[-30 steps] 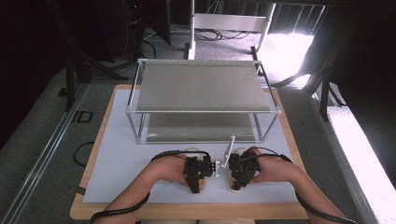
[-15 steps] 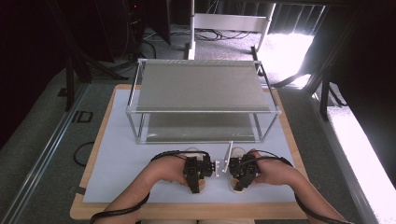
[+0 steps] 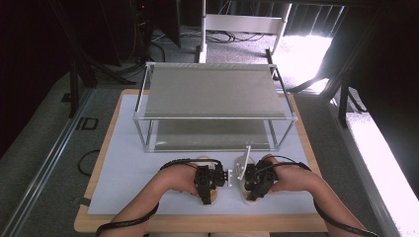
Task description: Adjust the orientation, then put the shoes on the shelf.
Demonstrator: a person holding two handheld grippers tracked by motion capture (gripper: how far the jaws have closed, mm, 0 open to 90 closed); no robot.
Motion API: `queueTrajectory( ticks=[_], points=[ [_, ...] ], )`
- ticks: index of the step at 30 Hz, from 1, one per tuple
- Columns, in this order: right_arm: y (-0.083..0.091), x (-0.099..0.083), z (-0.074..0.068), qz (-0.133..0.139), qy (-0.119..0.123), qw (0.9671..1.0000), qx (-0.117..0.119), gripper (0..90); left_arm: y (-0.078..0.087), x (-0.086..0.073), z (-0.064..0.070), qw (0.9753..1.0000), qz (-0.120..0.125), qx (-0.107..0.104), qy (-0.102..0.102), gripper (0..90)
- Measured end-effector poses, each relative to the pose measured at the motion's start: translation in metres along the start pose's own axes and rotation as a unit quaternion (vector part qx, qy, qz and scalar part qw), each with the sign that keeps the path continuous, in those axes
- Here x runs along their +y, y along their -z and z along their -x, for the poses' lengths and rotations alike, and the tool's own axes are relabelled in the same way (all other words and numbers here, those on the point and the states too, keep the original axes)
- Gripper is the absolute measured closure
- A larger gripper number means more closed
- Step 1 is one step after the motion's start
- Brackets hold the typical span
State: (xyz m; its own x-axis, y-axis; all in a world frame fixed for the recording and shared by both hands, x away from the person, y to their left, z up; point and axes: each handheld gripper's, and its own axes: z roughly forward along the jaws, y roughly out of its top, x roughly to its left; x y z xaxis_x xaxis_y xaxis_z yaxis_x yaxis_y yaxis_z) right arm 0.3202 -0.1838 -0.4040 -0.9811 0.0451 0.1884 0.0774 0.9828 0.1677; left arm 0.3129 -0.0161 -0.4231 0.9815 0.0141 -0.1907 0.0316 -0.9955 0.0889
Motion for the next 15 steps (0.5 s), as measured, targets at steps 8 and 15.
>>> queueTrajectory(
  ticks=[8,15],
  points=[
    [0.001,-0.007,-0.014,-0.008,0.005,0.999,-0.045,68.3,-0.001,-0.001,0.0,1.0,0.003,-0.004,0.003,72.3],
    [-0.005,-0.005,-0.014,-0.023,0.011,0.9985,-0.047,69.0,-0.001,0.001,0.0,0.9999,0.0,-0.005,0.011,70.7]
  ],
)
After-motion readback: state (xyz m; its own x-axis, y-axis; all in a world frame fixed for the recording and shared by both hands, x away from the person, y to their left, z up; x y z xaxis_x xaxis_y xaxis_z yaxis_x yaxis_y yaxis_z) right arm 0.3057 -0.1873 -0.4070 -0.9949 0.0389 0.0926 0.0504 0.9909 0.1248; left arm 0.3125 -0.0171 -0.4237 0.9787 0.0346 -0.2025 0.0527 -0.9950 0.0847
